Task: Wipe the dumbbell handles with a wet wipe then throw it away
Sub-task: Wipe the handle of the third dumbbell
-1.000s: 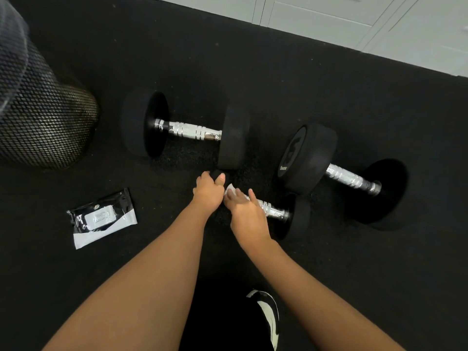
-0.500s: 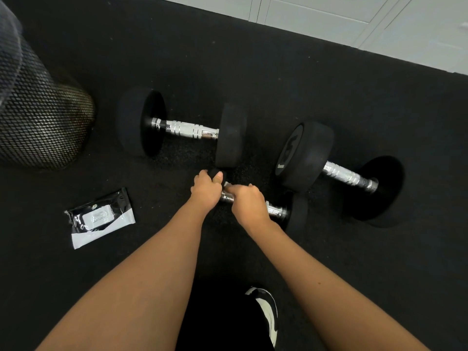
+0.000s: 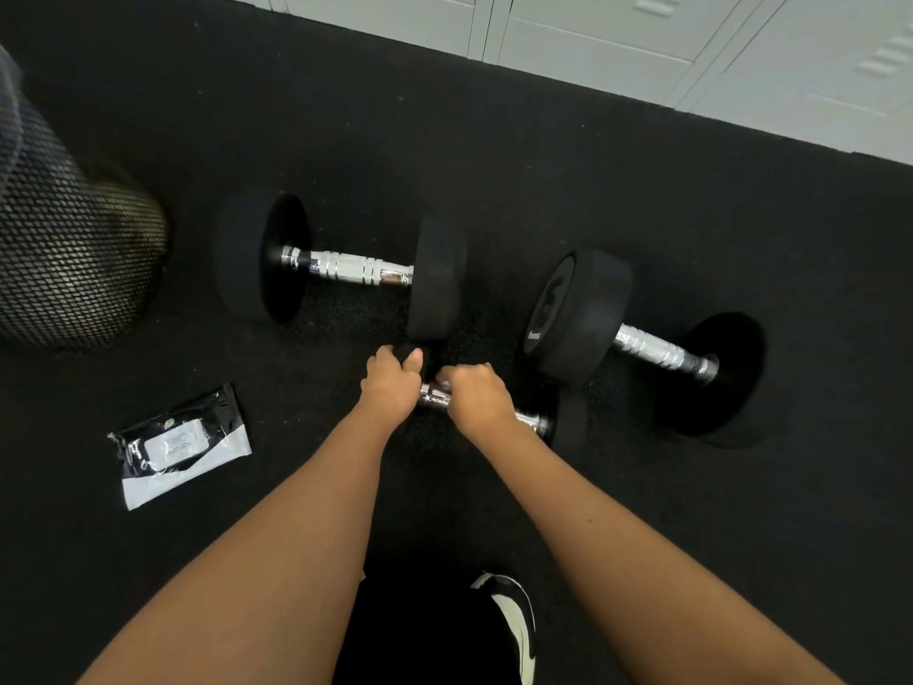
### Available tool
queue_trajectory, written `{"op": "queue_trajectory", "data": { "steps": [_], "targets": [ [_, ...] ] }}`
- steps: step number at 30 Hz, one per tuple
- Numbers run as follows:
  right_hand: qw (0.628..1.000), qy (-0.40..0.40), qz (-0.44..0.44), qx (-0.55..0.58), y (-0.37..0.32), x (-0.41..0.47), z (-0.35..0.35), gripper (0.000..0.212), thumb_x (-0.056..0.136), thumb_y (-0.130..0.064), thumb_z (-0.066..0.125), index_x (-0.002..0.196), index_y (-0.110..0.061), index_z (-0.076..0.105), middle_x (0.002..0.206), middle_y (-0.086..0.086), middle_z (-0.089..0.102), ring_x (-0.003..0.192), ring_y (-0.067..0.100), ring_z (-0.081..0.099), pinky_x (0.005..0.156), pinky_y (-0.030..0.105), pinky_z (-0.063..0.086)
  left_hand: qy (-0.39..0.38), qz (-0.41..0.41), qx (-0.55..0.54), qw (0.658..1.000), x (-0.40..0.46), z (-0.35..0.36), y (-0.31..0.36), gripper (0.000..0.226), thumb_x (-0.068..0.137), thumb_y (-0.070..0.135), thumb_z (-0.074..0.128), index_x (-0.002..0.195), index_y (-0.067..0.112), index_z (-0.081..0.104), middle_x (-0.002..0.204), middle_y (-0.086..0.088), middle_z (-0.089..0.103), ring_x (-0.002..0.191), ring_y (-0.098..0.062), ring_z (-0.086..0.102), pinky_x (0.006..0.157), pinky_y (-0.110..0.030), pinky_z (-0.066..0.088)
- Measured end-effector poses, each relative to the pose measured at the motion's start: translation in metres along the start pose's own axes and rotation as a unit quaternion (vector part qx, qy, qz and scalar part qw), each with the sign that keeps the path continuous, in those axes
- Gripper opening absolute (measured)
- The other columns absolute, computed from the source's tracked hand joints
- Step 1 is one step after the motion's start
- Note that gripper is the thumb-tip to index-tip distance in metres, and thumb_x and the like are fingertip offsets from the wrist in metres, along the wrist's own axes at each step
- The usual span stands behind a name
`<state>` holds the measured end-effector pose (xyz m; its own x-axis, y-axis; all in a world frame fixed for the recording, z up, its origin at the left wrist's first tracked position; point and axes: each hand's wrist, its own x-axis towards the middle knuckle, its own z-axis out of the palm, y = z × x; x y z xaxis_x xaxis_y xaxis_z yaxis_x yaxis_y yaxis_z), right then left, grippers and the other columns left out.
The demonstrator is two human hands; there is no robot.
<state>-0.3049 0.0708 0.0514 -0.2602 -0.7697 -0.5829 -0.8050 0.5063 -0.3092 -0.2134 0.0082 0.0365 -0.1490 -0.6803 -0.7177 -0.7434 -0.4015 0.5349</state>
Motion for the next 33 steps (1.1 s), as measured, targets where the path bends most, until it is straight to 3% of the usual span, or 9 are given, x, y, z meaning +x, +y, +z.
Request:
{"op": "queue_trajectory", "data": {
  "steps": [3,6,10,15,19,24,30,33],
  "targets": [
    [0.999,-0.032,0.02,0.019,-0.008,0.009,-0.004,0.036,0.089,-0.006,0.047,0.121,-0.018,0.059,0.117,0.016,0.059,0.111,0.033,0.054,0.092,0.038,0.045,0.001,0.002,-0.002,1.0,0.001,0.0,-0.001,0.056,0.098,0.035,0.038,0.145,0.007,0.026,0.148,-0.014,0.032,0.133,-0.033,0.034,0.11,-0.046,0.03],
    [0.999,-0.027,0.018,0.023,-0.009,0.007,-0.002,0.036,0.089,-0.007,0.048,0.121,-0.018,0.059,0.115,0.015,0.059,0.107,0.034,0.057,0.086,0.038,0.047,0.0,0.002,-0.003,1.0,0.001,0.0,-0.001,0.056,0.099,0.035,0.038,0.146,0.007,0.024,0.149,-0.014,0.029,0.135,-0.033,0.032,0.111,-0.045,0.029],
    [0.998,-0.027,0.048,0.04,-0.004,0.009,-0.004,0.04,0.087,-0.004,0.05,0.121,-0.022,0.059,0.116,0.014,0.059,0.106,0.033,0.057,0.084,0.038,0.049,-0.002,0.003,0.003,1.0,-0.001,-0.001,0.001,0.056,0.099,0.034,0.037,0.146,0.007,0.022,0.151,-0.014,0.026,0.136,-0.033,0.029,0.111,-0.044,0.028],
    [0.988,-0.04,0.111,0.095,-0.016,0.024,-0.004,0.029,0.087,-0.009,0.051,0.113,-0.011,0.063,0.115,0.015,0.061,0.106,0.033,0.058,0.084,0.036,0.049,0.001,0.003,0.003,1.0,-0.001,0.0,0.001,0.056,0.099,0.034,0.037,0.146,0.008,0.022,0.151,-0.014,0.026,0.137,-0.033,0.029,0.111,-0.044,0.028],
    [0.985,-0.042,0.097,0.14,-0.015,0.026,-0.008,0.026,0.089,-0.014,0.049,0.108,-0.008,0.065,0.112,0.017,0.064,0.105,0.032,0.058,0.083,0.033,0.047,0.002,0.004,0.003,1.0,-0.001,0.0,0.001,0.055,0.099,0.034,0.037,0.145,0.007,0.024,0.149,-0.015,0.028,0.135,-0.034,0.03,0.11,-0.044,0.029],
    [0.994,0.006,0.043,0.104,-0.009,0.008,-0.005,0.033,0.088,-0.004,0.048,0.114,-0.017,0.063,0.11,0.013,0.063,0.102,0.031,0.059,0.076,0.032,0.046,0.0,0.003,0.003,1.0,-0.002,-0.001,0.002,0.053,0.099,0.033,0.037,0.144,0.006,0.026,0.147,-0.016,0.03,0.133,-0.034,0.032,0.107,-0.043,0.03],
    [0.988,0.011,0.05,0.144,-0.009,0.01,0.002,0.03,0.088,-0.005,0.049,0.112,-0.015,0.064,0.107,0.014,0.065,0.1,0.031,0.06,0.081,0.035,0.051,-0.004,-0.002,0.003,1.0,-0.002,-0.002,0.003,0.053,0.099,0.033,0.038,0.143,0.006,0.027,0.146,-0.017,0.03,0.133,-0.035,0.033,0.108,-0.042,0.03],
    [0.99,0.072,0.045,0.115,-0.011,0.001,0.011,0.03,0.087,-0.002,0.048,0.109,-0.015,0.064,0.101,0.013,0.066,0.099,0.031,0.059,0.086,0.034,0.045,-0.005,-0.001,0.008,1.0,-0.002,-0.002,0.003,0.055,0.099,0.033,0.037,0.145,0.005,0.024,0.148,-0.017,0.028,0.135,-0.035,0.031,0.108,-0.042,0.028]
  ]
}}
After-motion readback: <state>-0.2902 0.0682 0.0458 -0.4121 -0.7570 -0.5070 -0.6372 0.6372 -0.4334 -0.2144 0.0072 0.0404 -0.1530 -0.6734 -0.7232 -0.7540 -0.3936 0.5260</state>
